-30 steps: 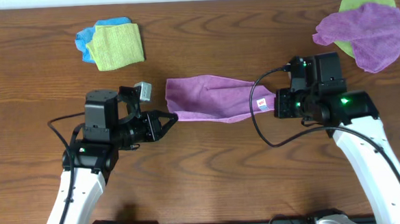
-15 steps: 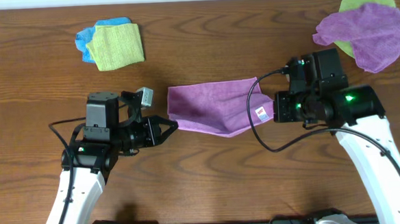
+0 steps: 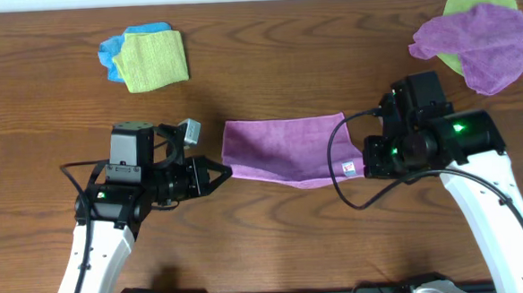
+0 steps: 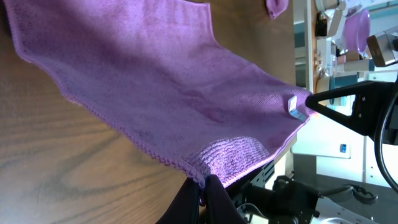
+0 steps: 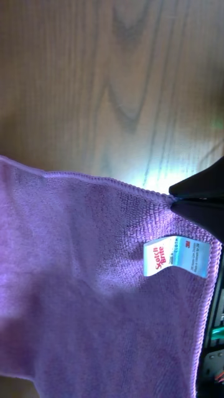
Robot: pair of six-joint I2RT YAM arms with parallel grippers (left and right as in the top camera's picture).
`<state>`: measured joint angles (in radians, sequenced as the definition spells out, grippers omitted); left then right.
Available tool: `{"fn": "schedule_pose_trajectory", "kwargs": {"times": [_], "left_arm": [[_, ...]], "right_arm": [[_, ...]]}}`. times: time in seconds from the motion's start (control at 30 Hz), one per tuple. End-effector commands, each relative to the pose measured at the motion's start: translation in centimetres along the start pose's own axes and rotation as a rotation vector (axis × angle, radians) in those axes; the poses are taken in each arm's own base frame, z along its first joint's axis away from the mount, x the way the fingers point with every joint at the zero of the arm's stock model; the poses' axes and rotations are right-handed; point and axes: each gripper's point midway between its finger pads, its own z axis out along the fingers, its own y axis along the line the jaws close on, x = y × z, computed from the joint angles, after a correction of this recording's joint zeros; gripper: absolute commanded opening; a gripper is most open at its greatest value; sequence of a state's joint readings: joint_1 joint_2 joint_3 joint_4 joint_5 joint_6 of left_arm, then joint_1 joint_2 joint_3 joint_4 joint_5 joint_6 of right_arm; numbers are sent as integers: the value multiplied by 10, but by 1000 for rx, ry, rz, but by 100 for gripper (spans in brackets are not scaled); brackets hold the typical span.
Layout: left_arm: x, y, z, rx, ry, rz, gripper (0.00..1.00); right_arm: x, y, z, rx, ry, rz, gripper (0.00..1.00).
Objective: Fold the cloth
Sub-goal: 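Lift the bottom edge with both grippers and fold it upward over the cloth, then release the folded edge and raise both grippers away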
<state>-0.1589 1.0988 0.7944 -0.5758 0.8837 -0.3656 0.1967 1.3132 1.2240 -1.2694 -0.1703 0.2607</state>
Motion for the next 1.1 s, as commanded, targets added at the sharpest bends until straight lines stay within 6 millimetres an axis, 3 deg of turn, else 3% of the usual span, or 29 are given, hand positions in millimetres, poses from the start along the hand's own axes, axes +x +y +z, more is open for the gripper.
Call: {"fn": "schedule_pose_trajectory", "kwargs": {"times": [0.0, 0.27, 0.47, 0.77, 1.07], "left_arm": [[-3, -7, -5, 3, -11, 34, 6], [2, 12, -5, -91, -5, -12, 6], [2, 30, 7, -129, 39, -49, 6], [-15, 55, 33, -143, 61, -73, 6], [-41, 70, 55, -146, 71, -34, 6]], "right_arm": [[2, 2, -7, 9, -9, 6, 2], [5, -7, -5, 59, 12, 14, 2], [0, -10, 18, 81, 82, 24, 1], [-33, -8, 57, 83, 73, 35, 2], [-61, -13, 83, 96, 22, 64, 2]]}}
